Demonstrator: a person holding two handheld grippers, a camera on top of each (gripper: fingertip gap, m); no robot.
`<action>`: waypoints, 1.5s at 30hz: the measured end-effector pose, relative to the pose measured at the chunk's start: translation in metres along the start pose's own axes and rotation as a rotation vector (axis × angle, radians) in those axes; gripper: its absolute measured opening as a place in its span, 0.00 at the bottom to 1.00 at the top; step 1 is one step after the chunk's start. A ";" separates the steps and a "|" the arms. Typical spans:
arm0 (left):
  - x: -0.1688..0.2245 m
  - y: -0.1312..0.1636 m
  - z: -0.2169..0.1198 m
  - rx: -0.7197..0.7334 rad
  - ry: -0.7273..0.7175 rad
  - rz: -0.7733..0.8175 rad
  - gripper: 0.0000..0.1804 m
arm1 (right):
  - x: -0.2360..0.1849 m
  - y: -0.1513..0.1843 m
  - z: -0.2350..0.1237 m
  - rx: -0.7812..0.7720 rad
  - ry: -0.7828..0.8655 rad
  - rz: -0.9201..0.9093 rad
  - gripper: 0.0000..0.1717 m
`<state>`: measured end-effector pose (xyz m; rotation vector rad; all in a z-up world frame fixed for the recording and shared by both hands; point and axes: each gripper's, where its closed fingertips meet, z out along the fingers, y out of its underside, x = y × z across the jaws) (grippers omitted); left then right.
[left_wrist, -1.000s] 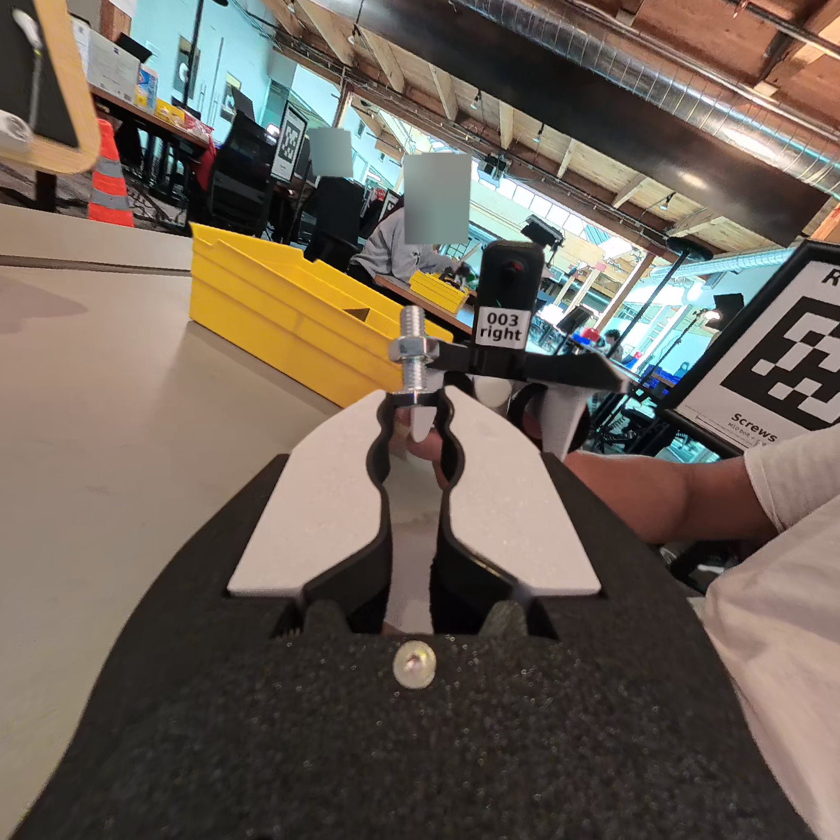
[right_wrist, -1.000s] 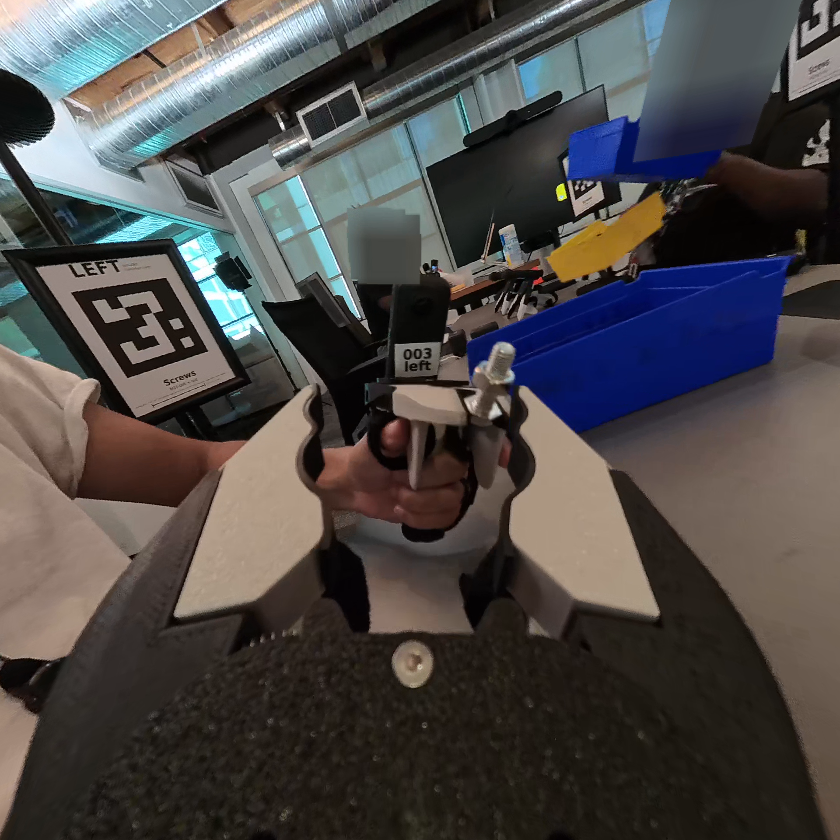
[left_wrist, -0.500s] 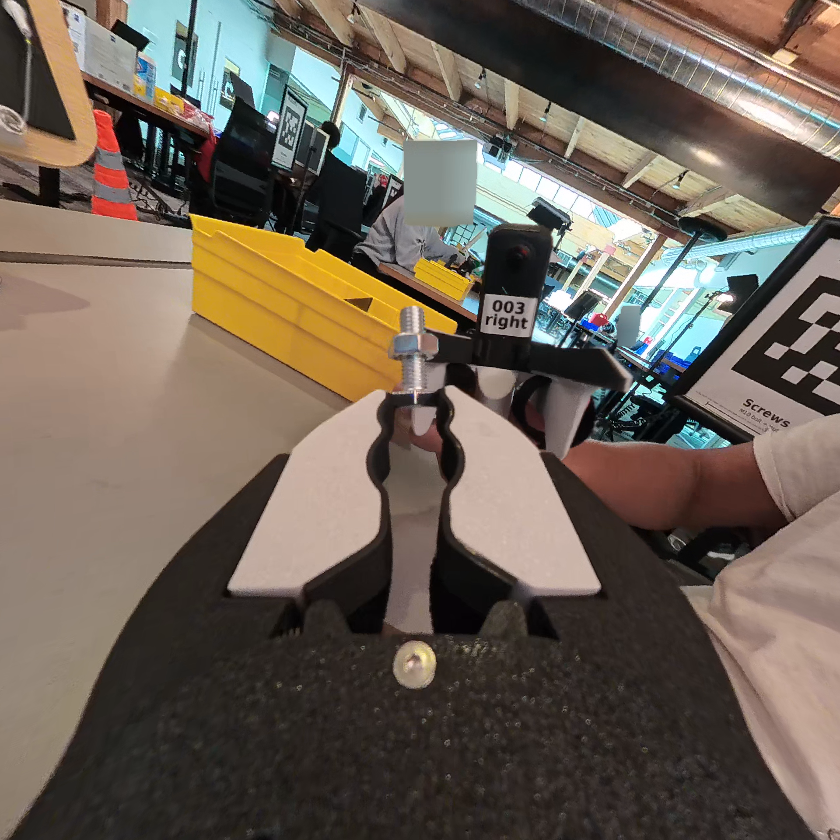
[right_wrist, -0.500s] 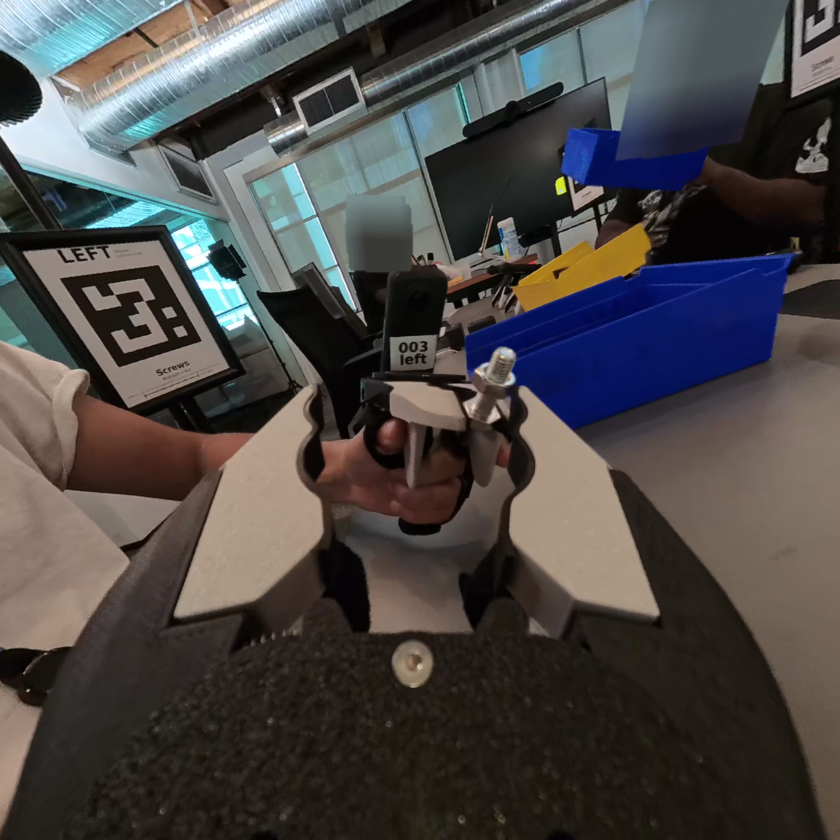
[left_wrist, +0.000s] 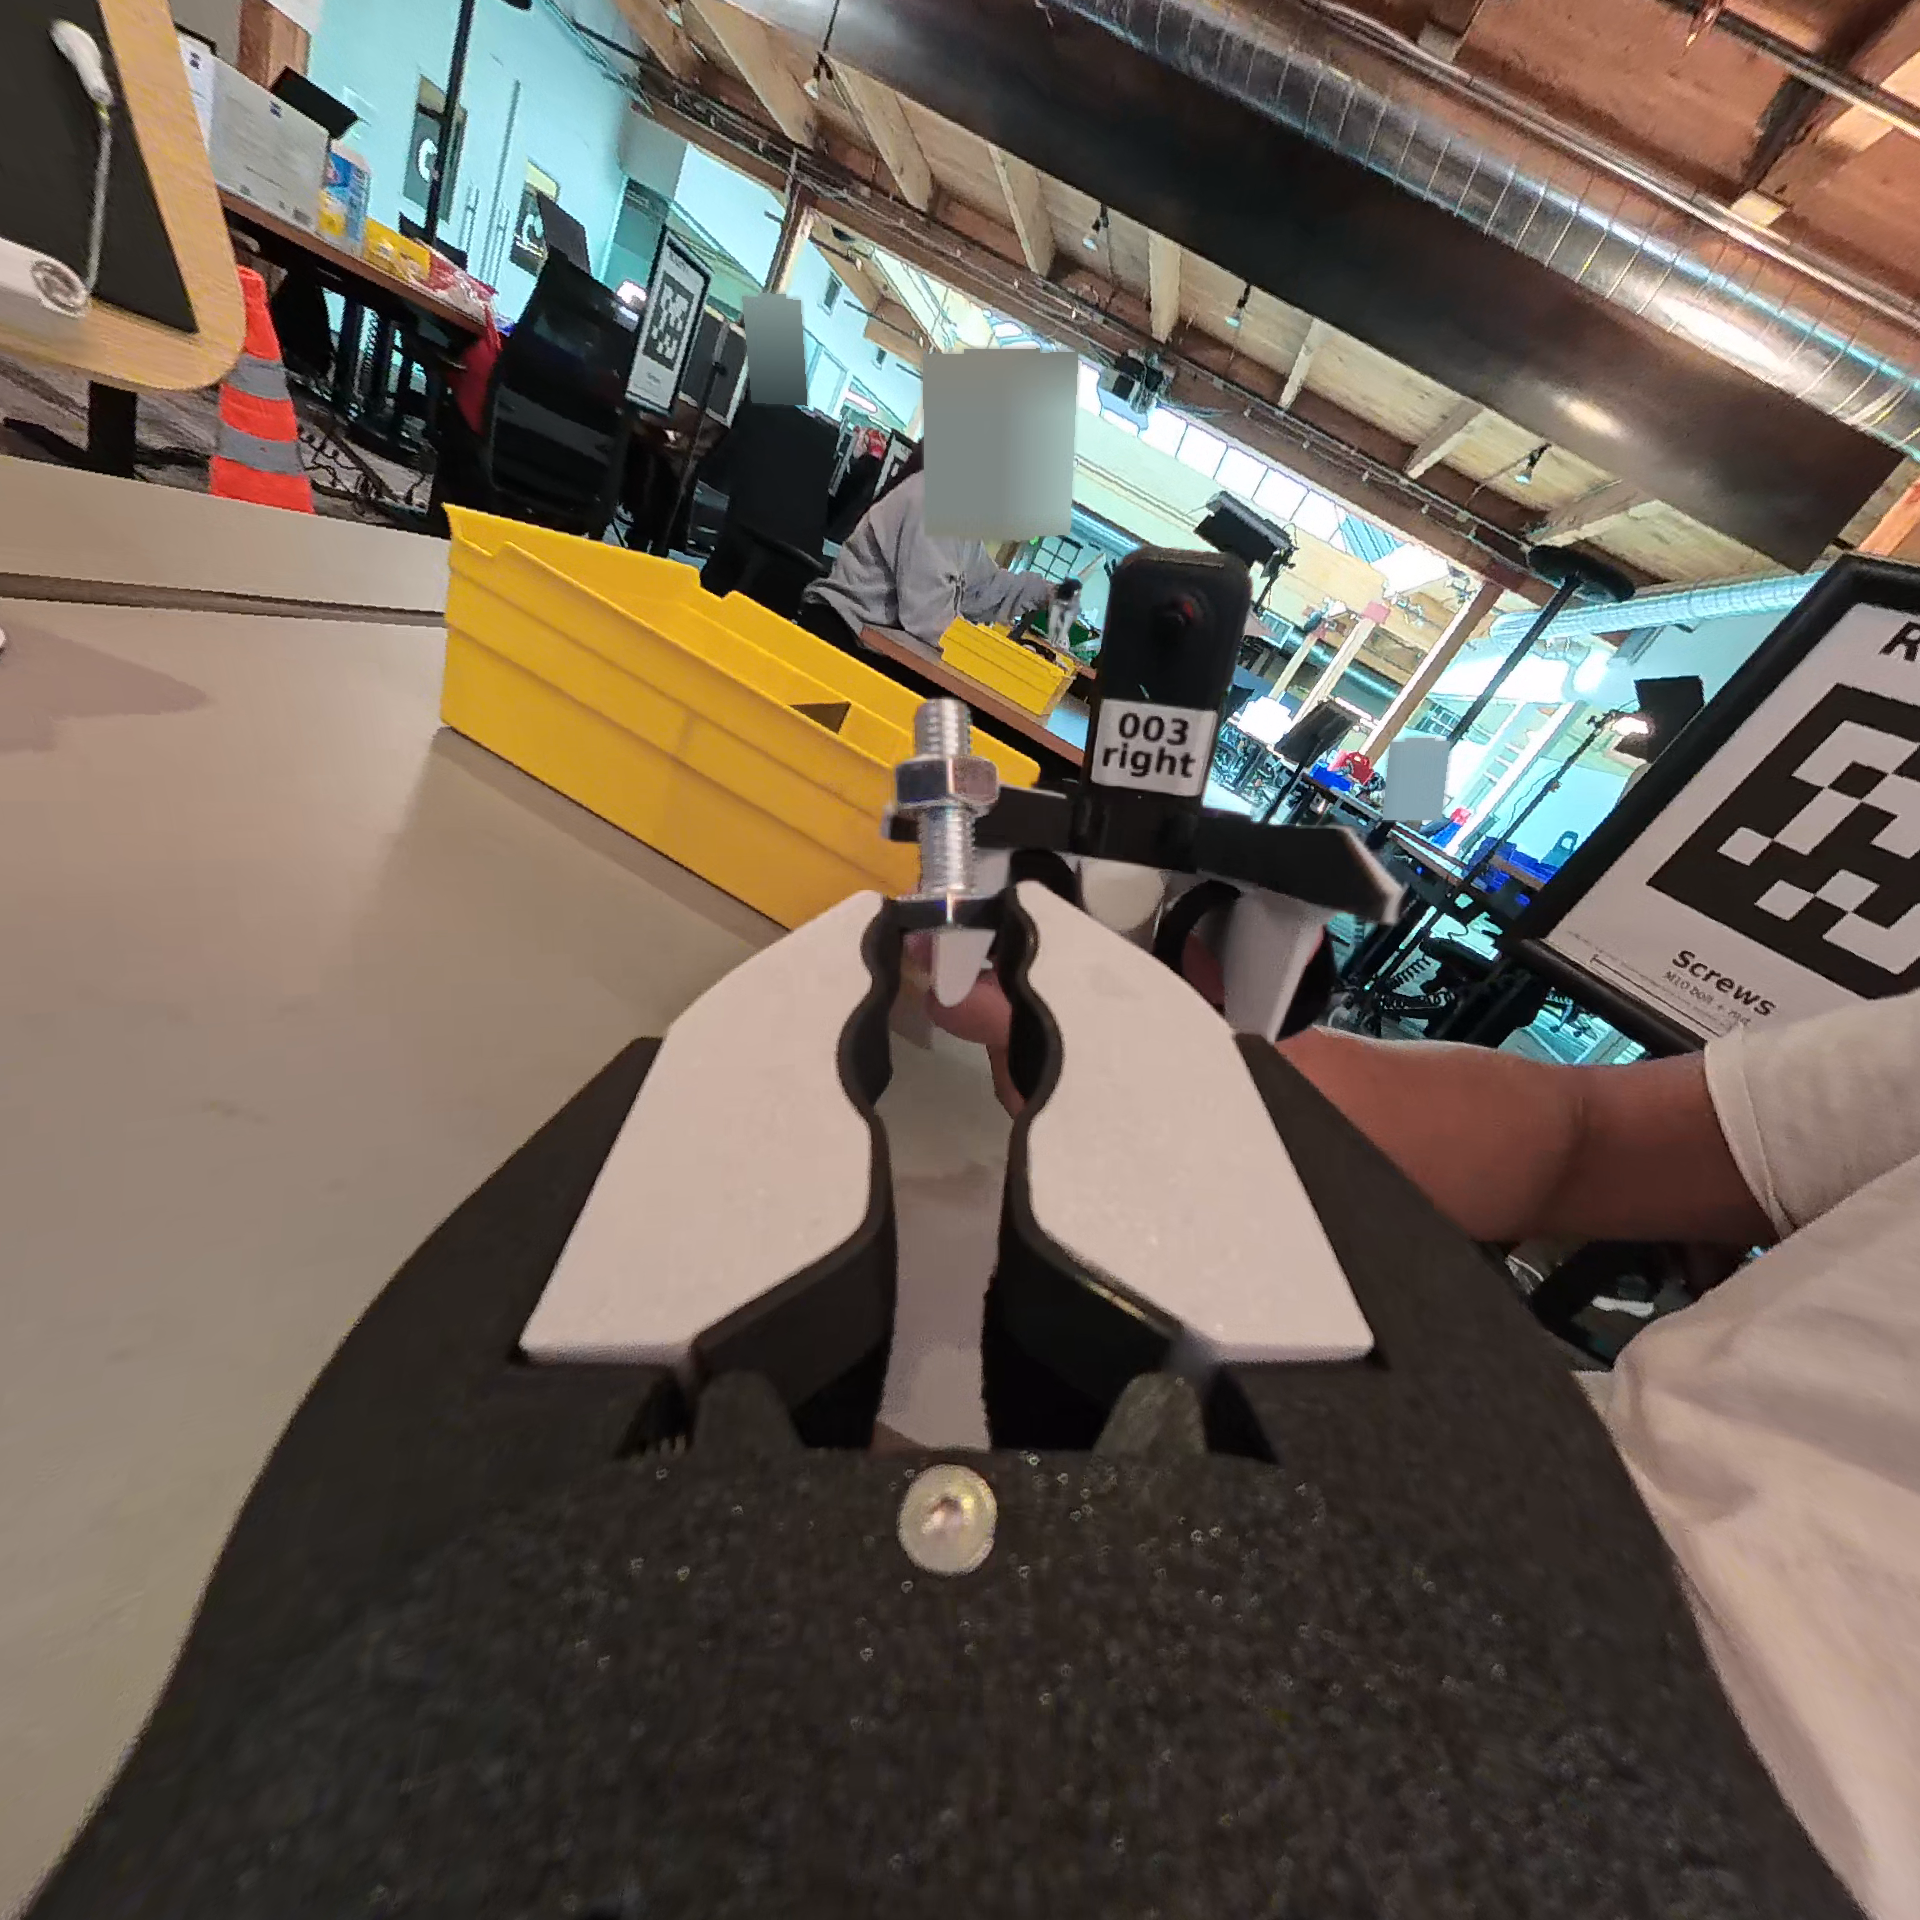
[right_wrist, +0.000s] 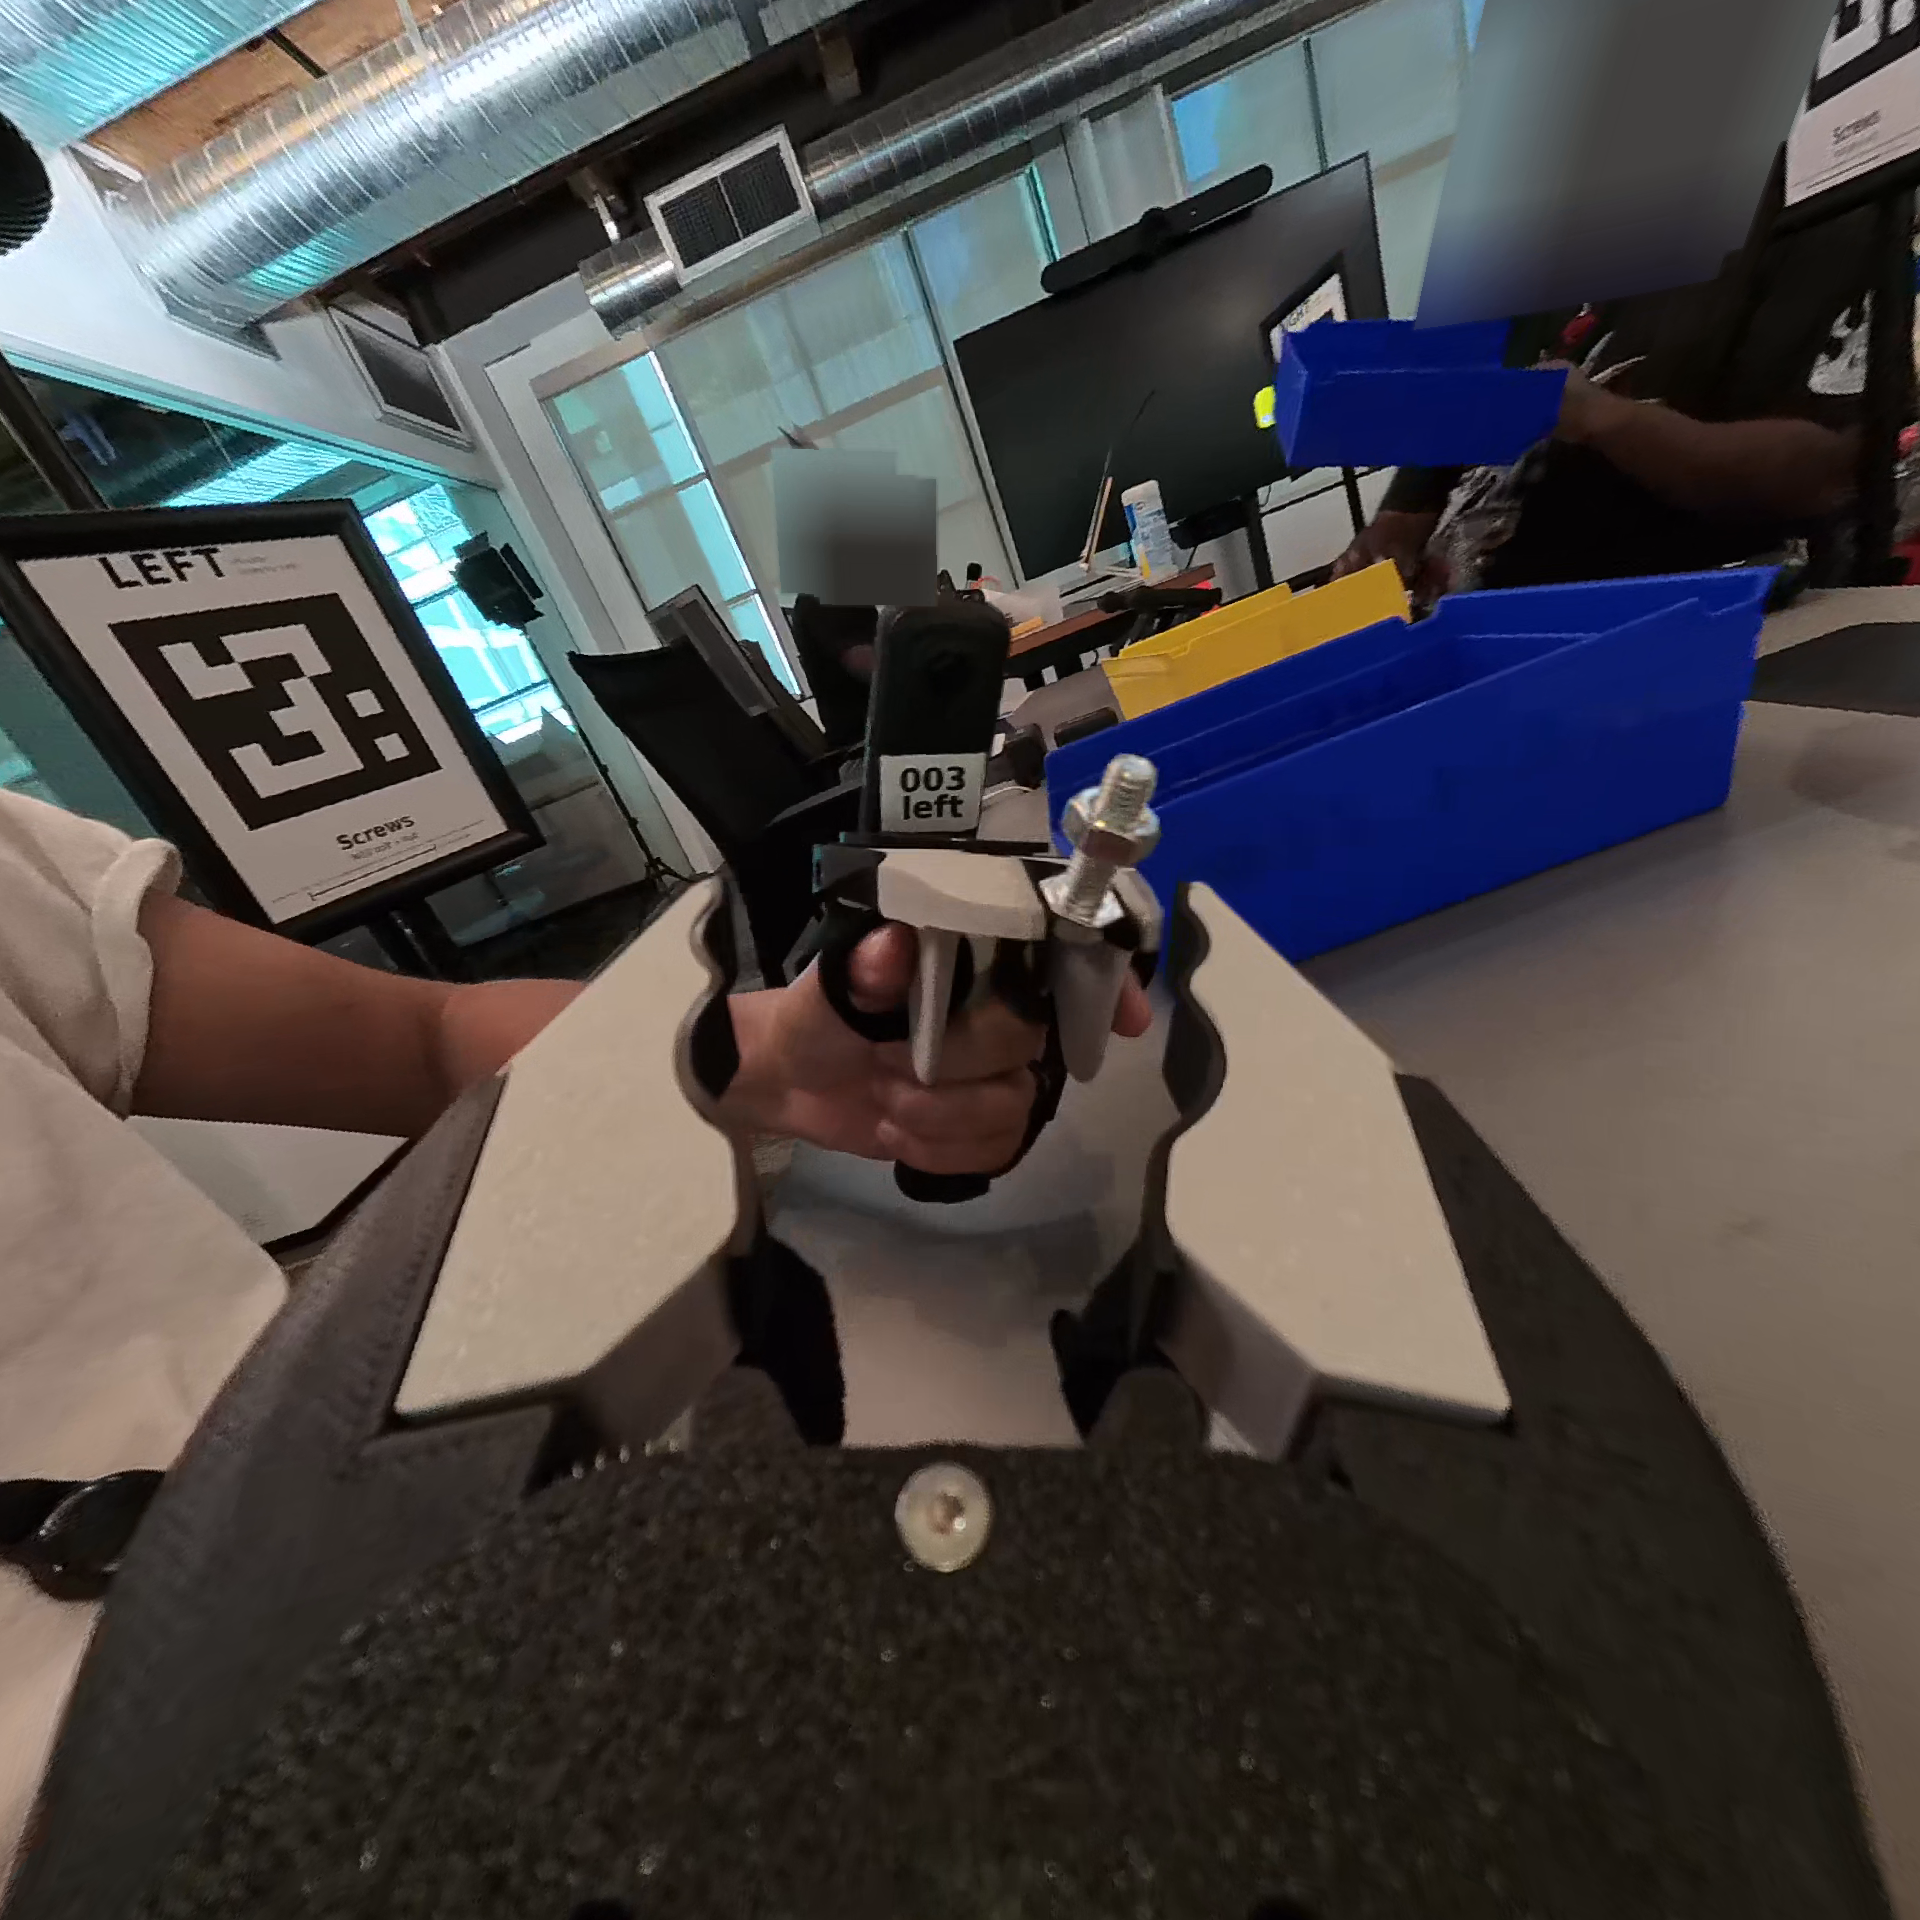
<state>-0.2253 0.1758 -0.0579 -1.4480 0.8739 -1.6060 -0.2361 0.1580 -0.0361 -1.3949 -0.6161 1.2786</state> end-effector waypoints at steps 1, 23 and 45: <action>0.001 0.002 0.001 -0.007 0.002 0.004 0.10 | -0.004 0.002 0.004 -0.002 -0.017 0.004 0.48; 0.018 0.016 0.016 -0.066 0.076 0.016 0.10 | -0.004 -0.007 0.018 0.042 -0.032 -0.002 0.51; 0.007 0.005 0.003 -0.025 0.031 0.017 0.09 | 0.000 -0.005 0.001 0.033 -0.005 0.014 0.46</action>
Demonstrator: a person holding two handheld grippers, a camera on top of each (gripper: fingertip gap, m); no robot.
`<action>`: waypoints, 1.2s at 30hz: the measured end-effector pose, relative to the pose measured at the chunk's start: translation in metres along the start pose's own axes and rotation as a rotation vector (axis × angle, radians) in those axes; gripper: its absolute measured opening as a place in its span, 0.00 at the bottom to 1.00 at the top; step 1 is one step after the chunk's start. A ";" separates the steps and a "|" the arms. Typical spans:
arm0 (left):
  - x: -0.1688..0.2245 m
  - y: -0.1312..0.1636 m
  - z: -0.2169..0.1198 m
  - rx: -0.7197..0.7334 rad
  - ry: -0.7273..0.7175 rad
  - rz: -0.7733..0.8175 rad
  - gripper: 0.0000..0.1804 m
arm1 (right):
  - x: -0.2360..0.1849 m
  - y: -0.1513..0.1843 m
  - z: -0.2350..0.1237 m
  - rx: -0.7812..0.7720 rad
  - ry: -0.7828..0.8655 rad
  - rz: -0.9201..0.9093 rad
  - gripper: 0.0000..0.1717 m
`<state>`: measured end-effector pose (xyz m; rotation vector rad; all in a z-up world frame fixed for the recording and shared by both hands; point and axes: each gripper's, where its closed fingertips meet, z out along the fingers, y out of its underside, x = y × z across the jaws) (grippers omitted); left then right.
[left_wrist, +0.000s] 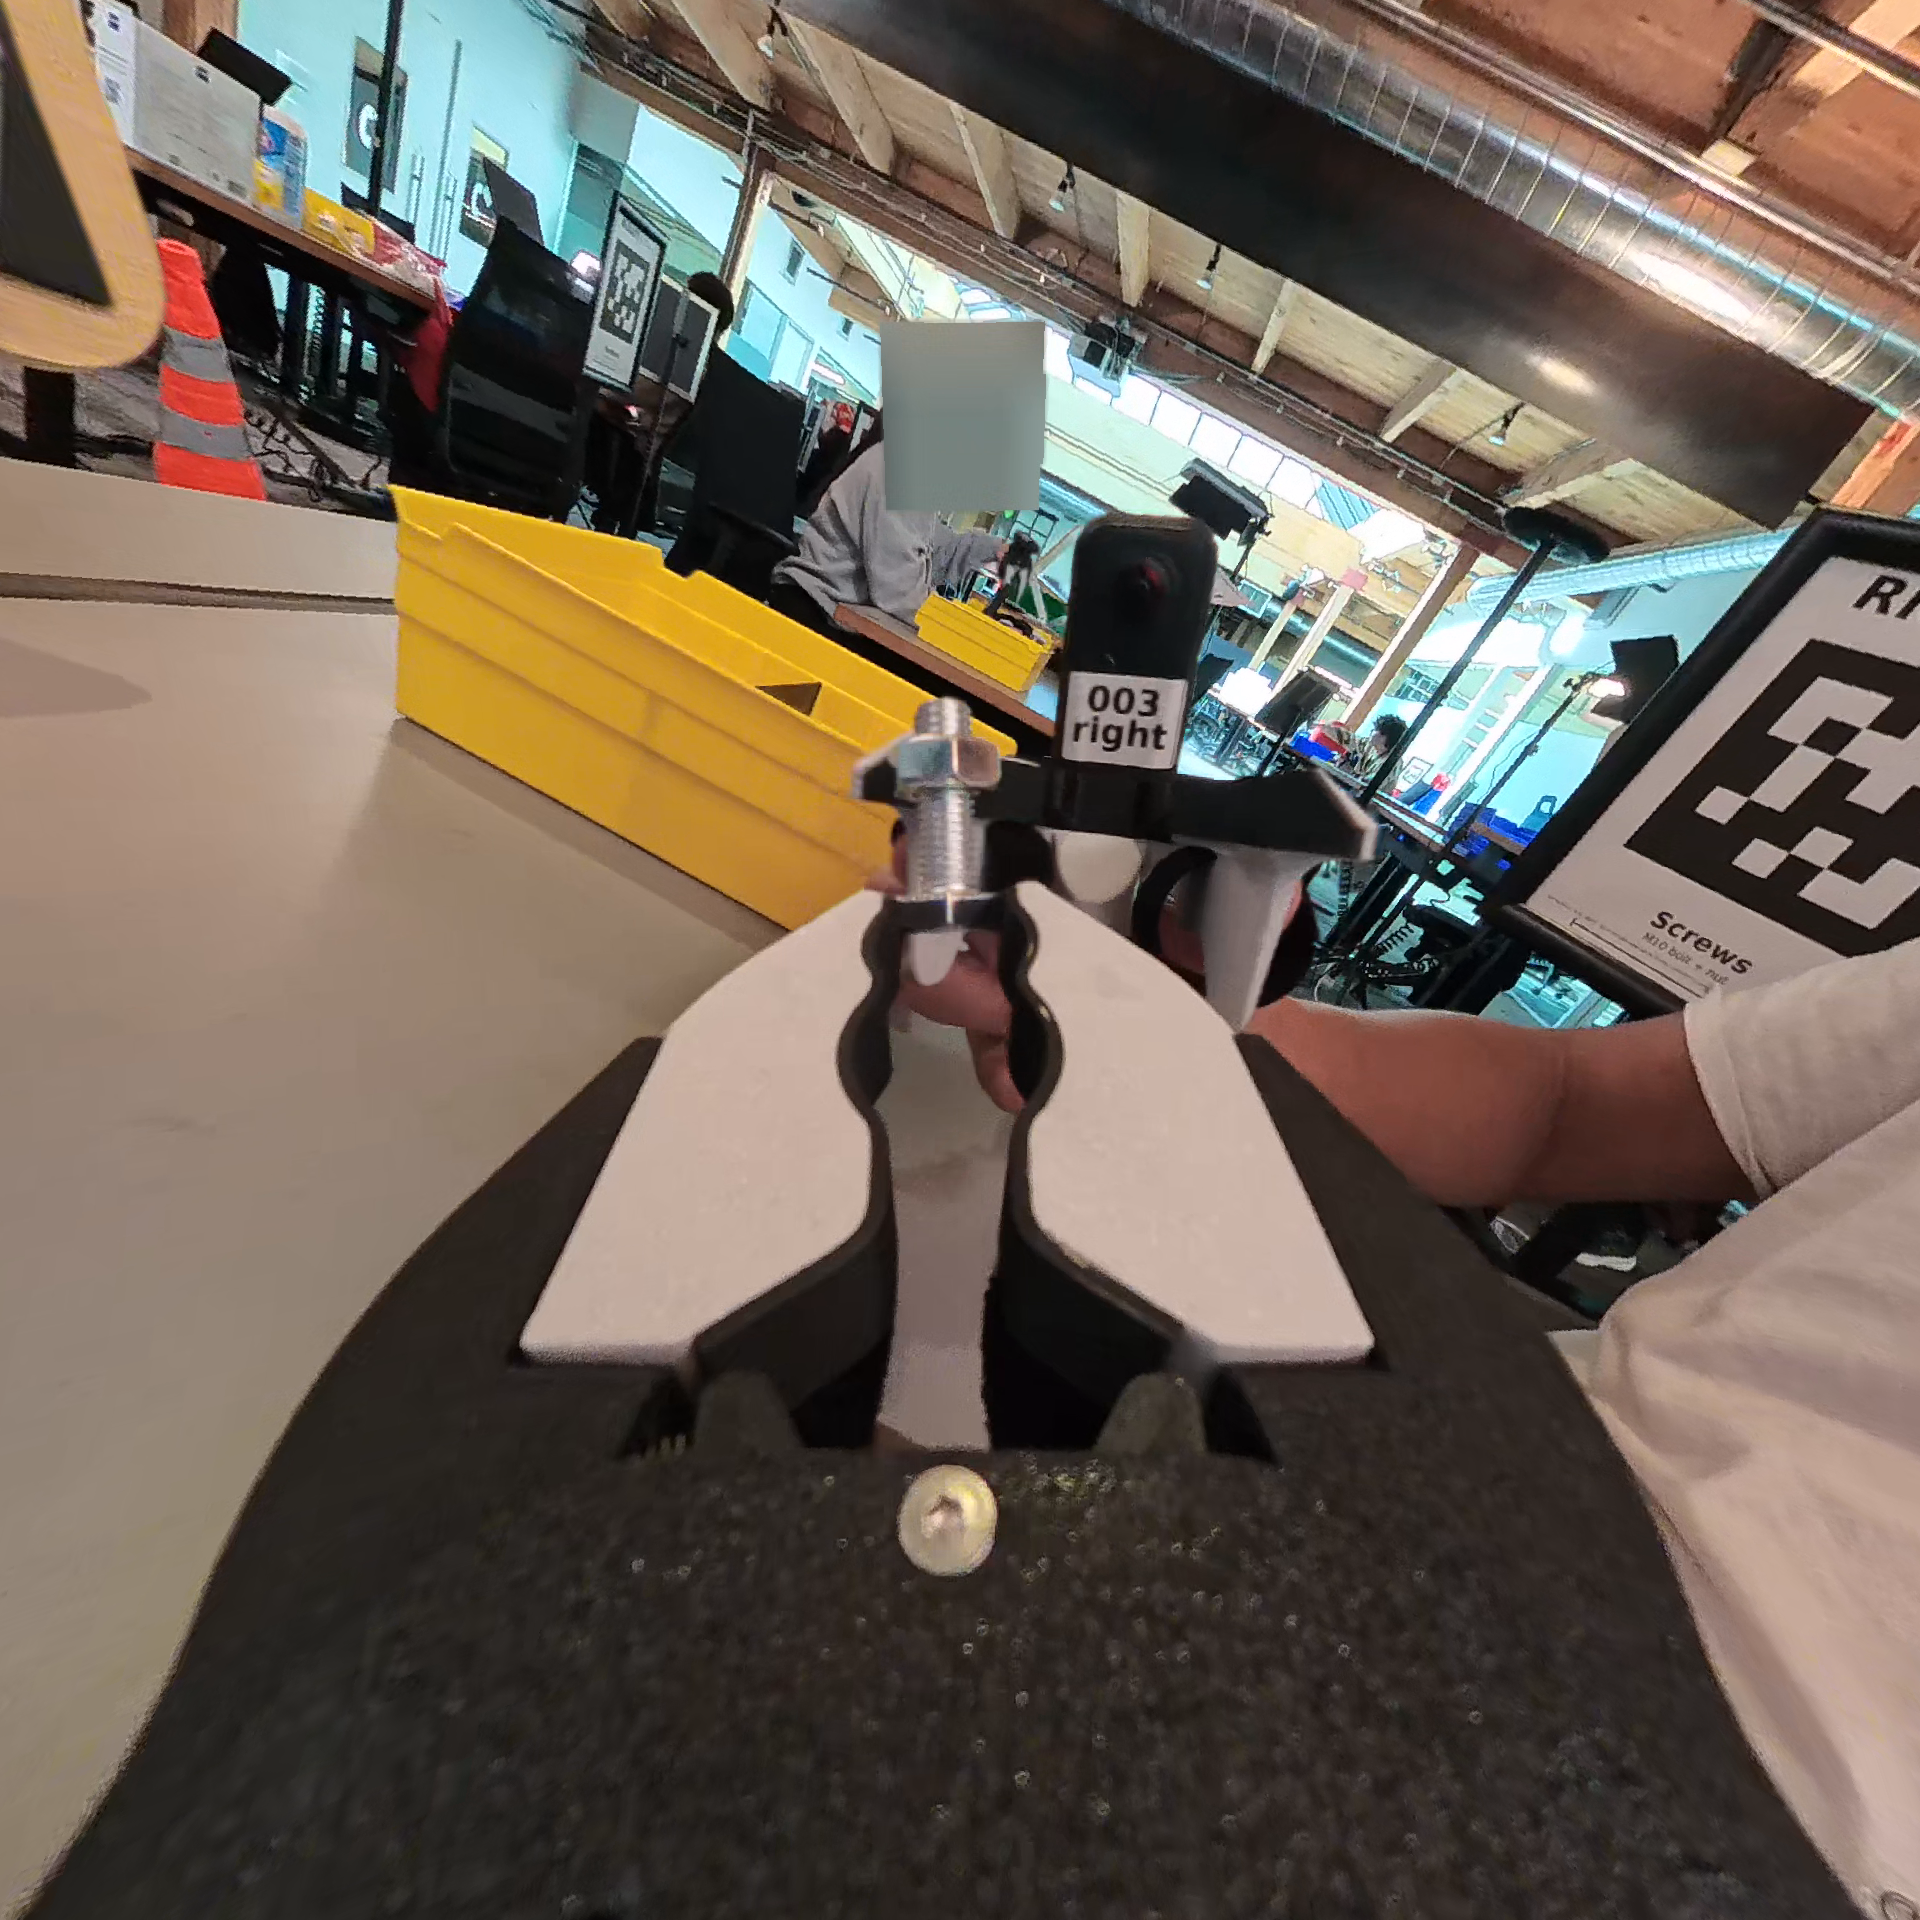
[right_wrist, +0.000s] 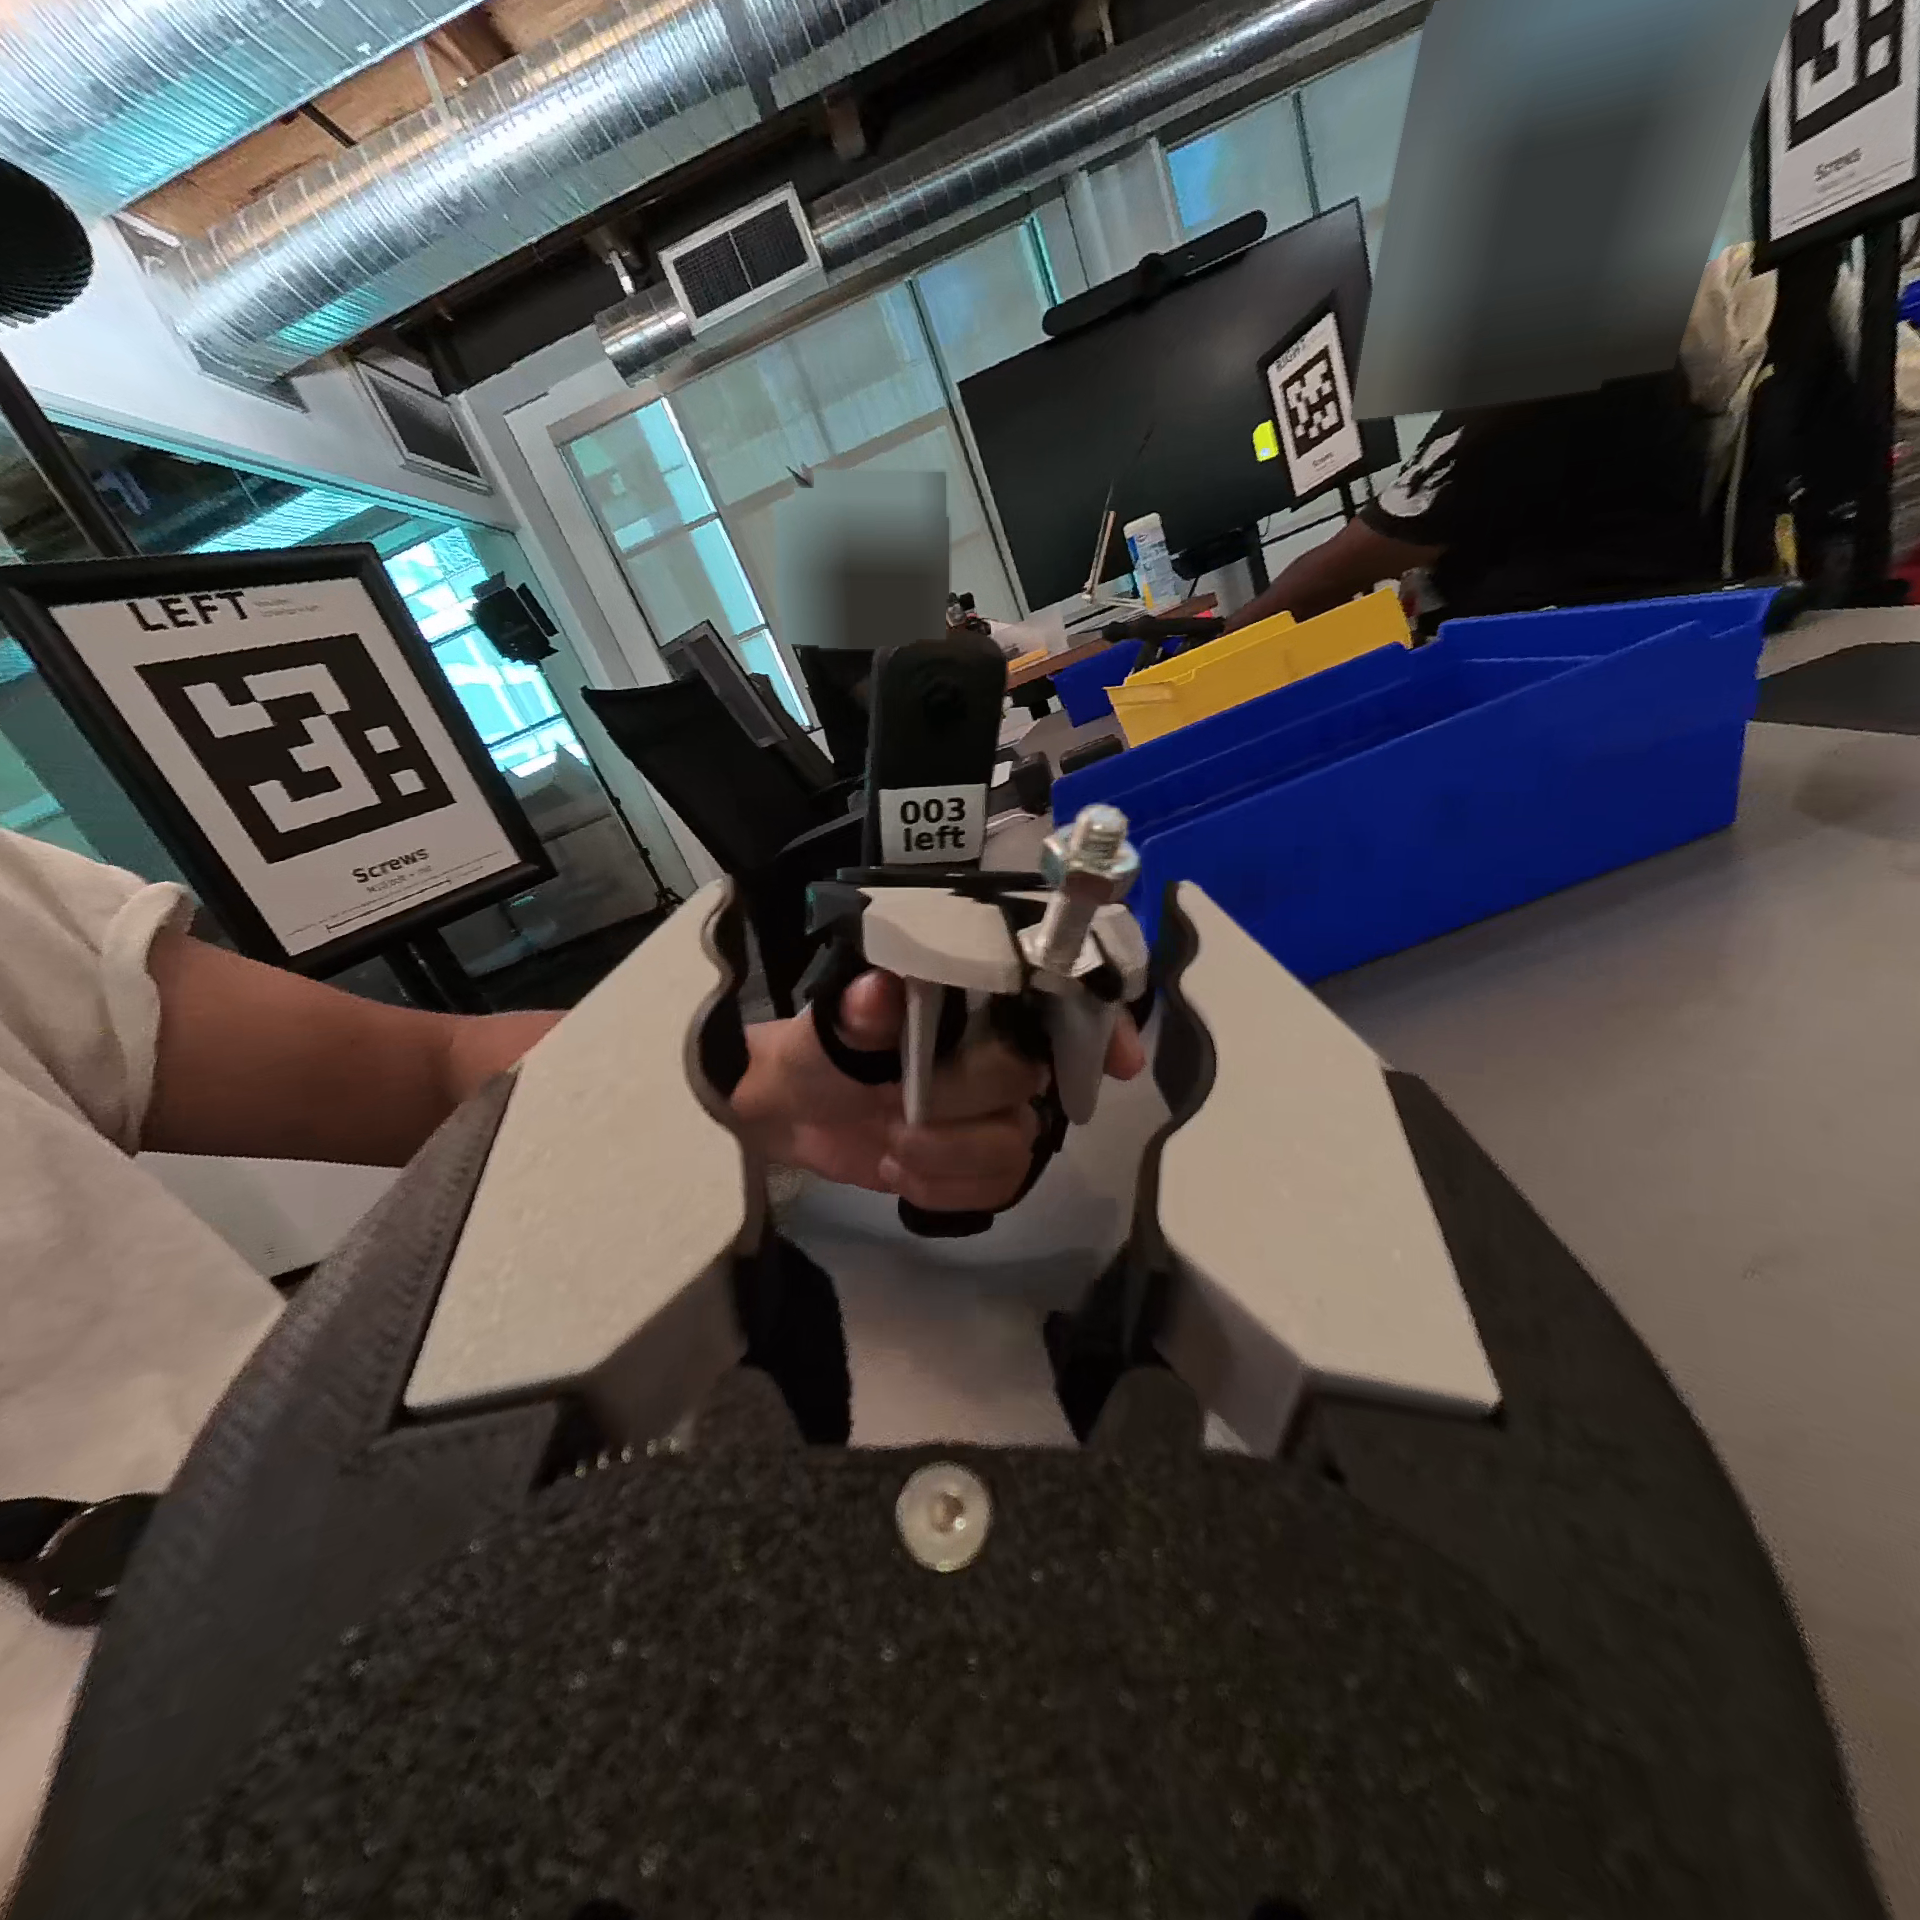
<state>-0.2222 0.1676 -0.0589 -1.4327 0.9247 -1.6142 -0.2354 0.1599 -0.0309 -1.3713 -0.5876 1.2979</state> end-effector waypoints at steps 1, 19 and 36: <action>-0.001 0.000 0.000 -0.002 -0.003 0.000 0.10 | -0.003 0.002 0.002 -0.005 -0.018 0.009 0.44; -0.001 0.002 0.002 0.008 0.010 -0.027 0.10 | 0.000 0.006 0.008 -0.014 -0.014 -0.004 0.45; 0.001 0.015 0.010 -0.058 0.009 -0.001 0.10 | 0.000 0.000 0.015 0.025 -0.042 0.056 0.49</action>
